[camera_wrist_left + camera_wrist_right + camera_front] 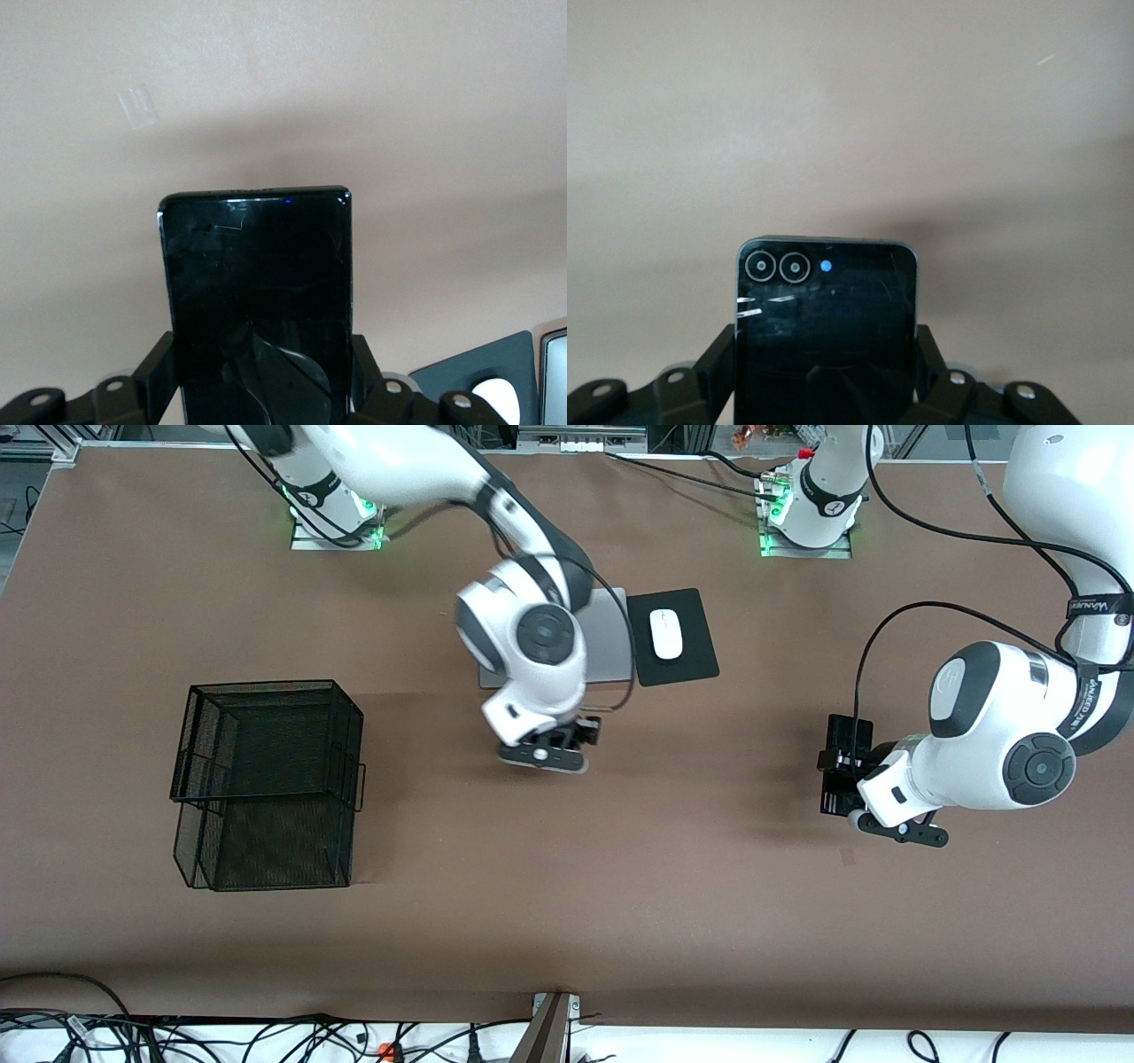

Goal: Place phones with both arms
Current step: 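Lower the flip phone into the basket while the left gripper carries the tall phone, then set the tall phone down with the left gripper while the right gripper withdraws, then grasp the tall phone with the right gripper while the left gripper grasps the white phone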

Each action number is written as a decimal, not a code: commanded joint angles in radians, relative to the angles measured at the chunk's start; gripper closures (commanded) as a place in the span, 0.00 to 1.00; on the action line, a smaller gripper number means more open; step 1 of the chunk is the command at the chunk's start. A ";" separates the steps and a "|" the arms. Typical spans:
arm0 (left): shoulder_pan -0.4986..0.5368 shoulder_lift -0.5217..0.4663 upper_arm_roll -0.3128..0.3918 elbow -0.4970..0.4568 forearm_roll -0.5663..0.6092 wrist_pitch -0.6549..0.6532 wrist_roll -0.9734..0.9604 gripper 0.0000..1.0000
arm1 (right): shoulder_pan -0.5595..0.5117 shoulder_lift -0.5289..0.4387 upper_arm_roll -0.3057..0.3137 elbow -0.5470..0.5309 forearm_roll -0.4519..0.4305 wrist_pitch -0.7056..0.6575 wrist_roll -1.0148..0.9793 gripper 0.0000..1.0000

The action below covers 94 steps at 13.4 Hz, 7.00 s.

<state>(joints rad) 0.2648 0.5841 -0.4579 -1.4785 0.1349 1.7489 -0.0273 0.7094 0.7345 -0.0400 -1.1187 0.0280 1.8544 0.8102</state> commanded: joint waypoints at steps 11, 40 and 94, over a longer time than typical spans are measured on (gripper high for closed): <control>-0.442 0.212 0.001 0.027 0.017 0.419 -0.531 0.68 | -0.169 -0.570 -0.415 -0.833 0.023 0.193 -0.975 1.00; -0.095 0.005 0.137 0.056 0.025 -0.031 -0.496 0.00 | -0.203 -0.396 -0.146 -0.422 0.096 -0.127 -0.489 0.00; 0.577 0.074 -0.010 -0.140 0.186 0.321 0.377 0.58 | 0.168 0.104 -0.046 0.060 -0.042 0.054 -0.078 1.00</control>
<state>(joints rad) 0.8439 0.6944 -0.4095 -1.6746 0.3399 2.2019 0.3806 0.8815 0.9085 -0.0812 -1.0719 -0.0345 2.0010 0.7164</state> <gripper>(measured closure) 0.163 0.189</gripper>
